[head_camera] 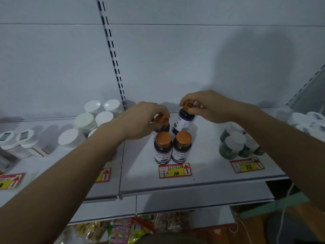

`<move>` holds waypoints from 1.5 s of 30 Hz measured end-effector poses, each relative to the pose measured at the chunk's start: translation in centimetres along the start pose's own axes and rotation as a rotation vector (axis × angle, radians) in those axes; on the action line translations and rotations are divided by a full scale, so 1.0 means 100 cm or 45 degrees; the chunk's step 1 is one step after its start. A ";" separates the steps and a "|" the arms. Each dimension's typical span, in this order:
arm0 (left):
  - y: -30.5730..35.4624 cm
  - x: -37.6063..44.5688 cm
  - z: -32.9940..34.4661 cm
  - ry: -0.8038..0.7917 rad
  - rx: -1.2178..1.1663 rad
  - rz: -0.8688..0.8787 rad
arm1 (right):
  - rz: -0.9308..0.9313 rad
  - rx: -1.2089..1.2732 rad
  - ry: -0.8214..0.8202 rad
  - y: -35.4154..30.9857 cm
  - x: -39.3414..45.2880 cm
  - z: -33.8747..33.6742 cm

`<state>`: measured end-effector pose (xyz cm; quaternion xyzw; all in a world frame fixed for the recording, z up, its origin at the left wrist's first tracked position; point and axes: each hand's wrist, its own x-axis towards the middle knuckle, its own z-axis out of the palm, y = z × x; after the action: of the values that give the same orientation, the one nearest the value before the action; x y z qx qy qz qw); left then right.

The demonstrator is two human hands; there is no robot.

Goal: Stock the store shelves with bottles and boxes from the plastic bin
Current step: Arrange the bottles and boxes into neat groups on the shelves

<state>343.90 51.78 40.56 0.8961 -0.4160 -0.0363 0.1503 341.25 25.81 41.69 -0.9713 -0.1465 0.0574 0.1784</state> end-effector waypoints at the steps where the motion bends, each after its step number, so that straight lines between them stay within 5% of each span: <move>1: 0.000 0.001 0.001 0.000 -0.010 -0.001 | -0.009 0.023 -0.003 0.000 0.000 -0.002; 21: -0.004 -0.001 0.005 0.039 -0.069 0.017 | -0.291 0.054 -0.318 -0.023 -0.003 0.007; 37: -0.011 0.005 -0.029 0.232 -0.025 -0.084 | -0.197 0.086 0.034 -0.017 -0.014 0.002; 45: -0.005 -0.001 0.001 0.058 -0.007 -0.067 | -0.173 0.053 0.071 -0.012 -0.017 0.019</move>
<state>344.17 52.17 40.30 0.9070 -0.3885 -0.0207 0.1611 338.96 27.03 40.44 -0.9564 -0.2059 0.0212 0.2059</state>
